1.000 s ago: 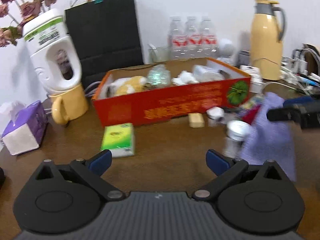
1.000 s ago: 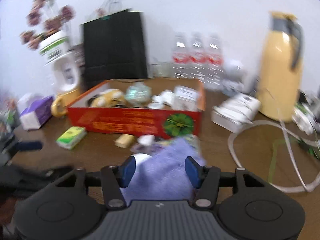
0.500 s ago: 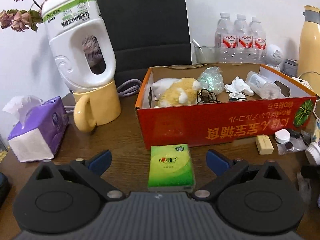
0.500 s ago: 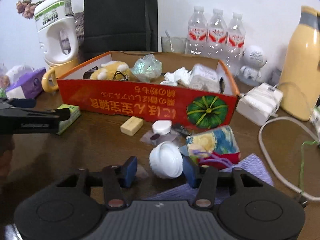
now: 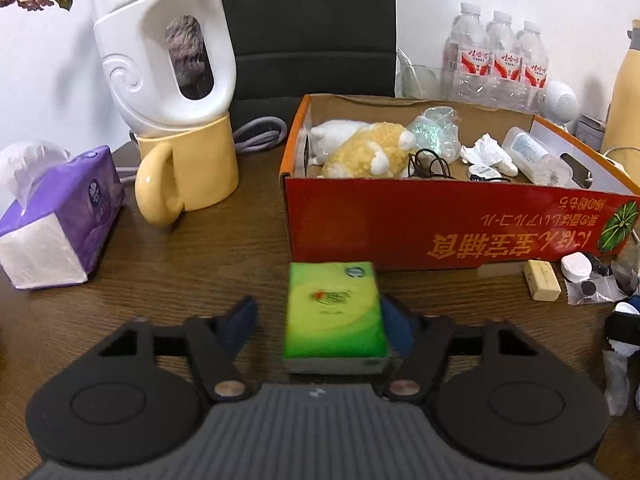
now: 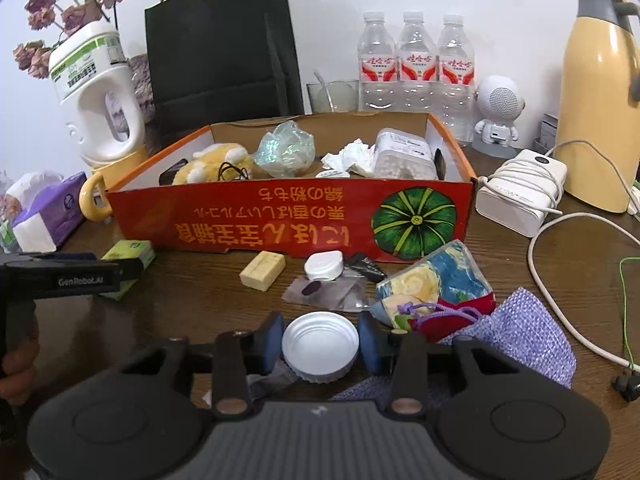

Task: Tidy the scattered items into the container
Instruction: 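Grasp the green tissue pack with the left tool while the right tool grasps the white bottle cap, then lower tissue pack and bottle cap into the cardboard box and open both tools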

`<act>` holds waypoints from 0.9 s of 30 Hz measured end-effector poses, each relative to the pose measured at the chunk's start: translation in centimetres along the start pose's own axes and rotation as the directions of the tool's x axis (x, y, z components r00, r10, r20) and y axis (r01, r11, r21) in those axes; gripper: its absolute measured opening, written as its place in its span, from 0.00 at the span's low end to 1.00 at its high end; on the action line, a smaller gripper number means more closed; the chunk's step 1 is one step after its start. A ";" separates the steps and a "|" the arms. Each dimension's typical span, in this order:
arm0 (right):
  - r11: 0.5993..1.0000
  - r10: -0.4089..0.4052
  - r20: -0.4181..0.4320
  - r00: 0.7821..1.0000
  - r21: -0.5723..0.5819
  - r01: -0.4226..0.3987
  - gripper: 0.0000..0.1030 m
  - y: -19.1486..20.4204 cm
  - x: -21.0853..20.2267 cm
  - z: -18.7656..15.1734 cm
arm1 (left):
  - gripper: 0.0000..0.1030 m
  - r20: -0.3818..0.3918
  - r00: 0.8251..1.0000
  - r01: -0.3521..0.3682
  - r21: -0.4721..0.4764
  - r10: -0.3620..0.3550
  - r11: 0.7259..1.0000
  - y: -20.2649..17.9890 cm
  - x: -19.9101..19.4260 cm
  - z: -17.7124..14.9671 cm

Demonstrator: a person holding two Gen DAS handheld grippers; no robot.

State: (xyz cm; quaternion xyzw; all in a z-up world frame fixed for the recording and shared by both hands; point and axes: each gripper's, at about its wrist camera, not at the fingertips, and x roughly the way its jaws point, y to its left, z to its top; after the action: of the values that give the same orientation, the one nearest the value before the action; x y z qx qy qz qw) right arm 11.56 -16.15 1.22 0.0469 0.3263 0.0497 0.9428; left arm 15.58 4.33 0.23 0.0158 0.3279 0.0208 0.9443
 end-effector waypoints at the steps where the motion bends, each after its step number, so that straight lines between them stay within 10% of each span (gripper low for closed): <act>1: 1.000 -0.006 0.004 1.000 -0.005 0.006 0.38 0.0 0.0 -0.1 | 0.46 0.005 1.000 0.006 -0.003 -0.006 1.000 0.0 0.0 -0.1; 14: 1.000 0.018 0.089 0.996 -0.023 -0.016 0.38 1.0 -2.6 -0.7 | 0.44 0.137 0.989 -0.061 -0.017 0.062 0.998 -0.6 -5.6 -1.0; 27: 0.998 0.044 0.205 0.978 -0.050 -0.034 0.38 4.7 -13.5 -6.6 | 0.44 0.230 0.971 -0.063 -0.013 0.064 0.998 -2.2 -18.6 -10.6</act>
State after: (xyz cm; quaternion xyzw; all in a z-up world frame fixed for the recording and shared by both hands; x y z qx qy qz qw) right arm -3.40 -12.83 4.85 0.0366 0.2247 0.0706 0.9712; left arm -5.51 1.38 3.26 0.0261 0.2157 0.0500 0.9748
